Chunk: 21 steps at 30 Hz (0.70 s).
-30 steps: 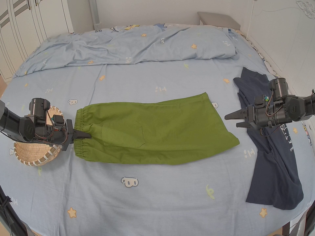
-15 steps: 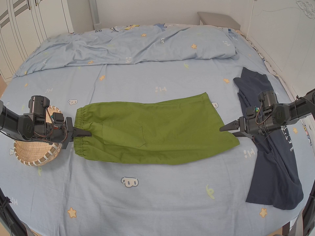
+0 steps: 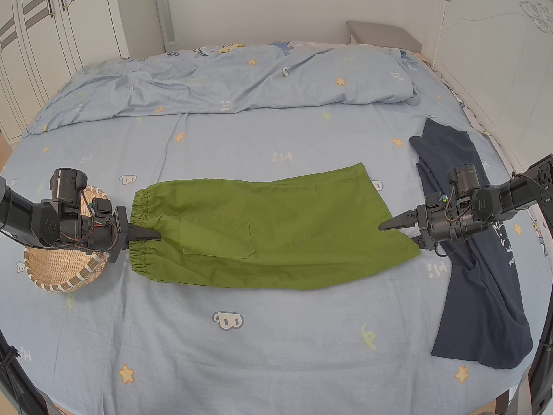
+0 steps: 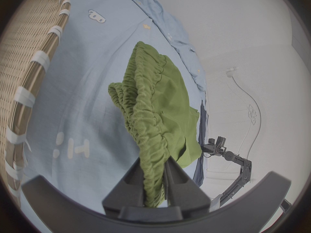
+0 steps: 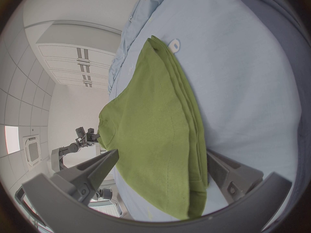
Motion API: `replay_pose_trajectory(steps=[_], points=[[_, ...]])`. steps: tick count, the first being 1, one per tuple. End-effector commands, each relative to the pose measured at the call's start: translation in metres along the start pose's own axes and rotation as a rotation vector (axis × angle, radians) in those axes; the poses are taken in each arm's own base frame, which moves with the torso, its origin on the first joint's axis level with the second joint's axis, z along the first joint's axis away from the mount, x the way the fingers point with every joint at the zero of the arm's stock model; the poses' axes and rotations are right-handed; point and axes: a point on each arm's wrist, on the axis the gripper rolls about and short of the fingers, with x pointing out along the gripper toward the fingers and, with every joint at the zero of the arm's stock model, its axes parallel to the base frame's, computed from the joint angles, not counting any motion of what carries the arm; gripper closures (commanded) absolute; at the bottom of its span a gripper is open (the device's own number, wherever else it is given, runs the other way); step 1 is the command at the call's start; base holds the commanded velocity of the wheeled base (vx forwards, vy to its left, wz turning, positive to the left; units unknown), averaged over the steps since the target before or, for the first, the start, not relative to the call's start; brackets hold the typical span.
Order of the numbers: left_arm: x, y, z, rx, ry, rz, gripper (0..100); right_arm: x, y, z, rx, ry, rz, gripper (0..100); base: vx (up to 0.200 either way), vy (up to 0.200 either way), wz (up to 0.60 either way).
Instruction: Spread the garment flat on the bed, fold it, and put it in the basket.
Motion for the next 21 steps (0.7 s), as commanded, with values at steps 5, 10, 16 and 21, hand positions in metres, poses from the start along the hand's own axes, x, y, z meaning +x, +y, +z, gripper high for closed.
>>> replay_pose_trajectory(steps=[5,10,16,21], points=[[0.000,0.001,0.001,-0.001,-0.002,0.001,100,0.005,-0.011,0.002,0.023,0.004,-0.004,100,0.000,0.000,0.00],[0.001,0.002,0.001,-0.003,0.000,0.002,100,0.002,-0.013,0.003,0.036,-0.007,-0.007,100,0.000,0.000,0.00],[0.007,0.015,0.001,-0.030,0.013,0.018,100,-0.007,-0.016,0.005,0.033,-0.029,-0.015,100,0.000,0.000,0.00],[0.007,0.016,0.003,-0.037,0.014,0.022,100,-0.024,0.006,0.001,0.005,-0.050,-0.018,100,0.000,0.000,0.00]])
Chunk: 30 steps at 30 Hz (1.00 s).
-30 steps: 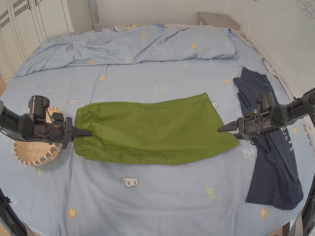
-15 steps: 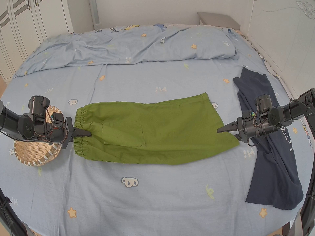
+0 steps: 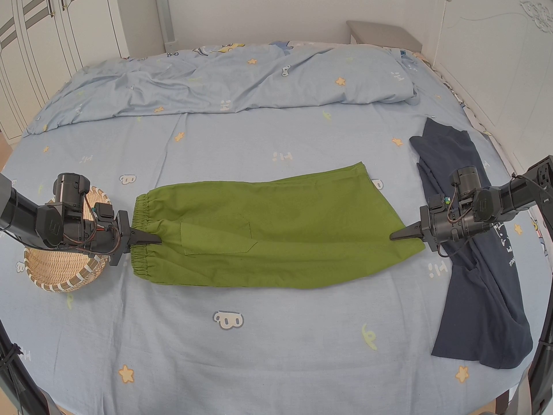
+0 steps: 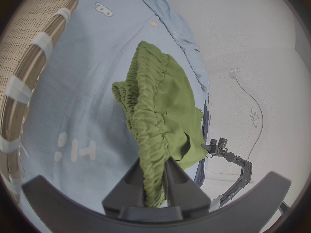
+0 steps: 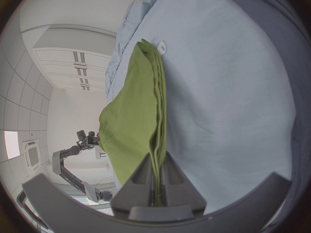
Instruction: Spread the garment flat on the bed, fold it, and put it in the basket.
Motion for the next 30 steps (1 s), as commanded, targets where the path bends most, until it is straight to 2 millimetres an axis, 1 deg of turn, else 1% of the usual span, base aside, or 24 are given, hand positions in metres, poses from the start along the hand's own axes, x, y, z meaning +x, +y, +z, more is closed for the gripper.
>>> replay_pose_trajectory(steps=[1,2,4,7,8,9,10,12,14,15,16,17,18,19,21,22,24,25,27,30], points=[[0.001,0.003,0.002,-0.014,0.005,0.008,100,-0.020,0.023,-0.004,-0.036,-0.030,-0.002,100,0.000,0.000,0.00],[-0.001,0.000,0.002,-0.021,0.013,0.011,100,-0.026,0.031,-0.007,-0.047,-0.036,0.001,100,0.000,0.000,0.00],[-0.003,-0.002,0.002,-0.032,0.035,0.022,100,-0.032,0.040,-0.012,-0.056,-0.038,0.004,100,0.000,0.000,0.00],[-0.004,-0.002,0.001,-0.035,0.059,0.032,100,-0.035,0.044,-0.017,-0.055,-0.035,0.004,100,0.000,0.000,0.00],[-0.006,0.000,-0.005,-0.014,0.121,0.057,100,-0.041,0.047,-0.032,-0.042,-0.017,0.000,100,0.000,0.000,0.00],[-0.007,0.001,-0.007,-0.005,0.136,0.066,100,-0.041,0.047,-0.037,-0.036,-0.008,-0.003,100,0.000,0.000,0.00],[-0.010,0.003,-0.010,0.009,0.156,0.078,100,-0.043,0.046,-0.049,-0.031,0.010,-0.007,100,0.000,0.000,0.00],[-0.015,0.008,-0.012,0.010,0.175,0.091,100,-0.044,0.043,-0.065,-0.026,0.037,-0.015,100,0.000,0.000,0.00],[-0.015,0.008,-0.012,0.010,0.175,0.091,100,-0.044,0.043,-0.065,-0.026,0.037,-0.015,100,0.000,0.000,0.00],[-0.024,0.014,-0.019,0.007,0.211,0.111,100,-0.043,0.036,-0.098,-0.028,0.100,-0.022,100,0.000,0.000,0.00],[-0.026,0.015,-0.019,0.008,0.214,0.113,100,-0.043,0.035,-0.102,-0.027,0.106,-0.022,100,0.000,0.000,0.00],[-0.031,0.017,-0.024,0.010,0.240,0.119,100,-0.042,0.031,-0.117,-0.024,0.127,-0.024,100,0.000,0.000,0.00],[-0.033,0.018,-0.028,0.011,0.262,0.122,100,-0.040,0.030,-0.128,-0.027,0.141,-0.020,100,0.000,0.000,0.00],[-0.034,0.018,-0.029,0.012,0.265,0.122,100,-0.039,0.029,-0.129,-0.025,0.144,-0.020,100,0.000,0.000,0.00],[-0.045,0.027,-0.038,0.006,0.311,0.134,100,-0.035,0.026,-0.156,-0.033,0.170,-0.013,100,0.000,0.000,0.00],[-0.048,0.029,-0.041,-0.003,0.321,0.136,100,-0.034,0.024,-0.165,-0.032,0.177,-0.011,100,0.000,0.000,0.00],[-0.050,0.031,-0.047,-0.023,0.332,0.142,100,-0.031,0.022,-0.180,-0.041,0.192,-0.003,100,0.000,0.000,0.00],[-0.050,0.032,-0.048,-0.026,0.334,0.144,100,-0.030,0.021,-0.182,-0.043,0.194,-0.004,100,0.000,0.000,0.00],[-0.053,0.035,-0.057,-0.039,0.350,0.179,100,-0.028,0.022,-0.193,-0.062,0.190,0.005,100,0.000,0.000,0.00],[-0.051,0.036,-0.066,-0.044,0.374,0.201,100,-0.031,0.024,-0.204,-0.055,0.201,0.007,100,0.000,0.000,0.00]])
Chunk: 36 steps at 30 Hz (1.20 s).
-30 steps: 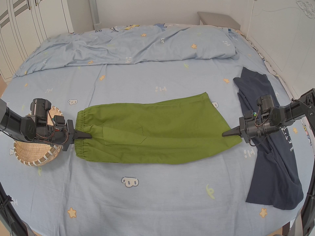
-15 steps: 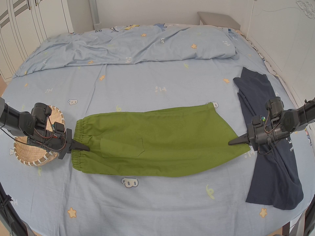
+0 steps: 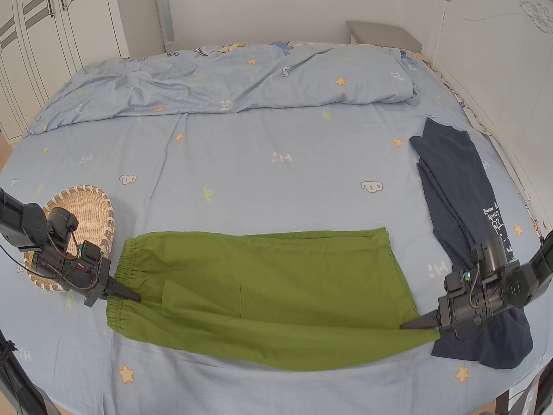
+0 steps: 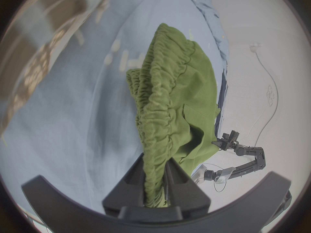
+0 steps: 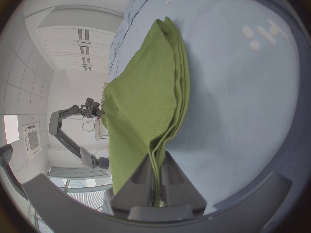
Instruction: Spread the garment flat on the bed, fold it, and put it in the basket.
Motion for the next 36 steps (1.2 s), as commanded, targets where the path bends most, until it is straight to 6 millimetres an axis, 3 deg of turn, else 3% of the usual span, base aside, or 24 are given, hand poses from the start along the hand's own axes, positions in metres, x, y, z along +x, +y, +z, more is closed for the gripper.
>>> replay_pose_trajectory(steps=[1,11,12,18,22,23,24,25,30,32,36], points=[[-0.001,0.009,-0.026,-0.037,0.056,0.045,100,0.001,0.010,-0.041,-0.002,0.060,0.014,100,0.000,0.000,0.00],[0.004,0.011,-0.031,-0.049,0.083,0.052,100,0.002,0.007,-0.056,-0.012,0.055,0.016,100,0.000,0.000,0.00],[0.004,0.011,-0.031,-0.049,0.083,0.055,100,0.002,0.007,-0.056,-0.017,0.051,0.017,0,0.000,0.000,0.00],[0.003,0.010,-0.031,-0.037,0.077,0.083,100,0.001,0.007,-0.054,-0.028,0.032,0.017,0,0.000,0.000,0.00],[-0.010,-0.001,-0.032,-0.008,0.042,0.093,100,-0.010,0.013,-0.047,-0.092,-0.050,0.016,0,0.000,0.000,0.00],[-0.020,-0.010,-0.035,0.016,0.016,0.120,100,-0.024,0.024,-0.038,-0.143,-0.142,0.010,0,0.000,0.000,0.00],[-0.022,-0.012,-0.036,0.020,0.010,0.125,100,-0.026,0.026,-0.037,-0.148,-0.155,0.007,0,0.000,0.000,0.00],[-0.035,-0.023,-0.040,0.048,-0.023,0.161,100,-0.039,0.041,-0.025,-0.180,-0.237,0.007,0,0.000,0.000,0.00],[-0.054,-0.043,-0.051,0.103,-0.080,0.262,100,-0.074,0.091,0.005,-0.263,-0.476,-0.020,0,0.000,0.000,0.00],[-0.061,-0.048,-0.055,0.117,-0.106,0.288,100,-0.081,0.107,0.011,-0.289,-0.525,-0.012,0,0.000,0.000,0.00],[-0.069,-0.052,-0.058,0.125,-0.140,0.334,100,-0.082,0.115,0.011,-0.296,-0.544,-0.016,0,0.000,0.000,0.00]])
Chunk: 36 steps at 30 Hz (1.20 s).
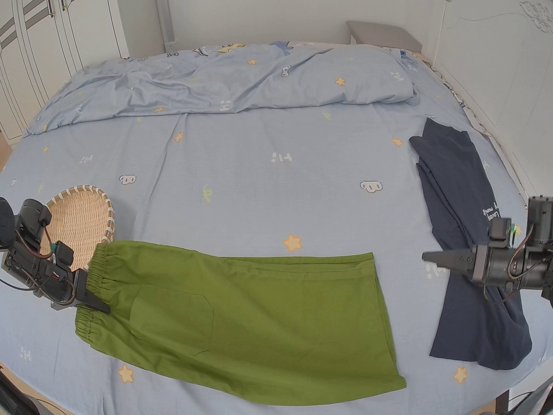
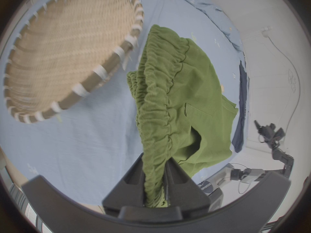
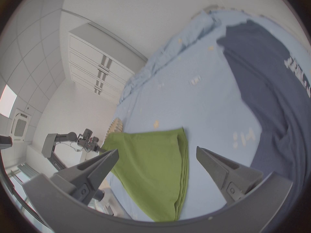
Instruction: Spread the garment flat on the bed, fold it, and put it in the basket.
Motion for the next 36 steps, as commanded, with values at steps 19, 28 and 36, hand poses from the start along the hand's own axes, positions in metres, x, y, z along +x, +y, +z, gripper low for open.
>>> replay_pose_trajectory(steps=[19,28,36], points=[[-0.055,-0.120,-0.030,0.261,-0.147,0.087,100,-0.013,0.034,0.008,-0.098,-0.104,0.007,0,0.000,0.000,0.00],[-0.049,-0.177,-0.048,0.445,-0.089,0.002,100,-0.014,0.033,0.009,-0.094,-0.108,0.000,0,0.000,0.000,0.00],[-0.028,-0.217,-0.062,0.570,-0.037,-0.008,100,-0.014,0.032,0.009,-0.093,-0.106,-0.003,0,0.000,0.000,0.00]])
